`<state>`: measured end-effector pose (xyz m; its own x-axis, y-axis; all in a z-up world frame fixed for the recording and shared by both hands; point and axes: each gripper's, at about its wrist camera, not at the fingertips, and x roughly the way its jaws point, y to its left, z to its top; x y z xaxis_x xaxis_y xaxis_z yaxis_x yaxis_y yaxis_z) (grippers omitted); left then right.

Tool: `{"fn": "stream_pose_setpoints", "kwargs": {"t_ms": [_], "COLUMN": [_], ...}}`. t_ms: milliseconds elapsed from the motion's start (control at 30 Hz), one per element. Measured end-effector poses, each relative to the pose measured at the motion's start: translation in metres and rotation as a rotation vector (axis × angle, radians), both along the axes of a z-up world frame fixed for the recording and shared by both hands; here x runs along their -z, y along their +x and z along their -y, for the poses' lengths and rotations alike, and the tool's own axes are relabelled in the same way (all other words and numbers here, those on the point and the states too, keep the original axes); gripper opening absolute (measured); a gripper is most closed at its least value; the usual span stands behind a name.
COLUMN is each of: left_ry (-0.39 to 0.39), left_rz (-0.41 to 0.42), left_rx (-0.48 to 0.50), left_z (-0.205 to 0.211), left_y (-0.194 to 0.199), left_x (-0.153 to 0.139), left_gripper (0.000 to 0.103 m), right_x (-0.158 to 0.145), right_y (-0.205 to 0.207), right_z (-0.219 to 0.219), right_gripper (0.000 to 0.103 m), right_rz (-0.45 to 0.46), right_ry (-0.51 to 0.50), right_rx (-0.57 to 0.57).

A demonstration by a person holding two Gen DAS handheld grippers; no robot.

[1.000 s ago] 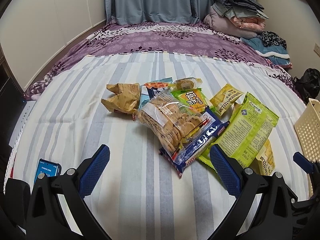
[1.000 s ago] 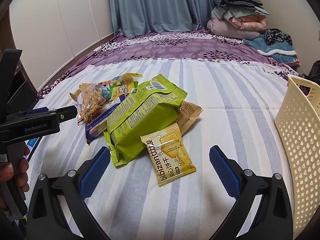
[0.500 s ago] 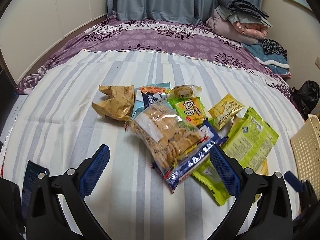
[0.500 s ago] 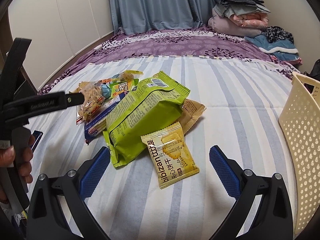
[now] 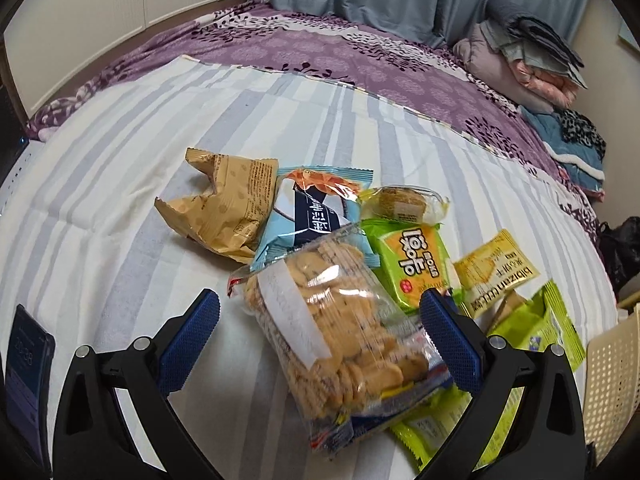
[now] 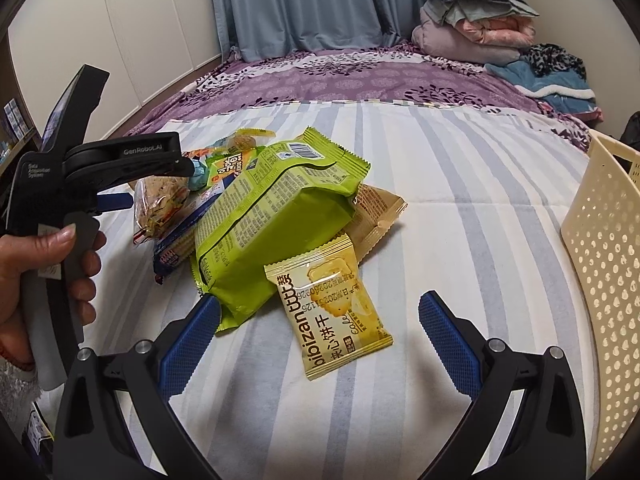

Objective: Organize snacks
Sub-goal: 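Close the left tool on the clear bag of round cookies, then grasp the green snack bag with the right tool while the left tool holds the cookie bag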

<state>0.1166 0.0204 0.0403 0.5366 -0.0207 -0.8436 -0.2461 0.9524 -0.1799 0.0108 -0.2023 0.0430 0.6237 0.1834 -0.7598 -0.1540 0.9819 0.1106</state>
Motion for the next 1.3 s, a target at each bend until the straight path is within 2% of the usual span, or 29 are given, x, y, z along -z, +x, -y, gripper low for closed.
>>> {"fn": "stream_pose_setpoints", "kwargs": {"t_ms": [200, 233, 300, 367, 667, 867, 1033, 1200, 1300], "left_ry": [0.001, 0.000, 0.013, -0.009, 0.031, 0.028, 0.011, -0.003, -0.007], "left_rz": [-0.007, 0.003, 0.011, 0.022, 0.070, 0.114, 0.136, 0.148, 0.153], "left_rx": [-0.003, 0.009, 0.011, 0.011, 0.019, 0.031, 0.036, 0.042, 0.047], "left_z": [-0.004, -0.004, -0.007, -0.014, -0.033, -0.043, -0.048, -0.050, -0.050], "left_y": [0.003, 0.002, -0.001, -0.005, -0.034, -0.051, -0.063, -0.071, -0.075], "left_x": [0.007, 0.007, 0.005, 0.004, -0.007, -0.022, -0.029, -0.032, -0.032], "left_gripper": [0.100, 0.091, 0.081, 0.063, 0.058, 0.058, 0.057, 0.056, 0.056], "right_x": [0.003, 0.002, 0.002, 0.001, -0.004, -0.006, -0.003, 0.004, 0.004], "right_y": [0.004, 0.004, 0.005, 0.007, 0.019, 0.047, 0.066, 0.075, 0.074], "right_z": [-0.006, -0.008, -0.011, -0.013, -0.032, -0.052, -0.072, -0.092, -0.094], "right_gripper": [0.098, 0.098, 0.098, 0.098, 0.098, 0.098, 0.098, 0.098, 0.098], "right_rz": [-0.008, -0.007, -0.008, -0.011, -0.039, -0.039, -0.031, -0.002, 0.019], "right_ry": [-0.005, -0.006, -0.005, 0.005, 0.070, 0.058, -0.037, -0.145, -0.166], "right_rx": [-0.013, -0.015, -0.019, -0.021, -0.047, -0.024, 0.009, -0.004, -0.021]}}
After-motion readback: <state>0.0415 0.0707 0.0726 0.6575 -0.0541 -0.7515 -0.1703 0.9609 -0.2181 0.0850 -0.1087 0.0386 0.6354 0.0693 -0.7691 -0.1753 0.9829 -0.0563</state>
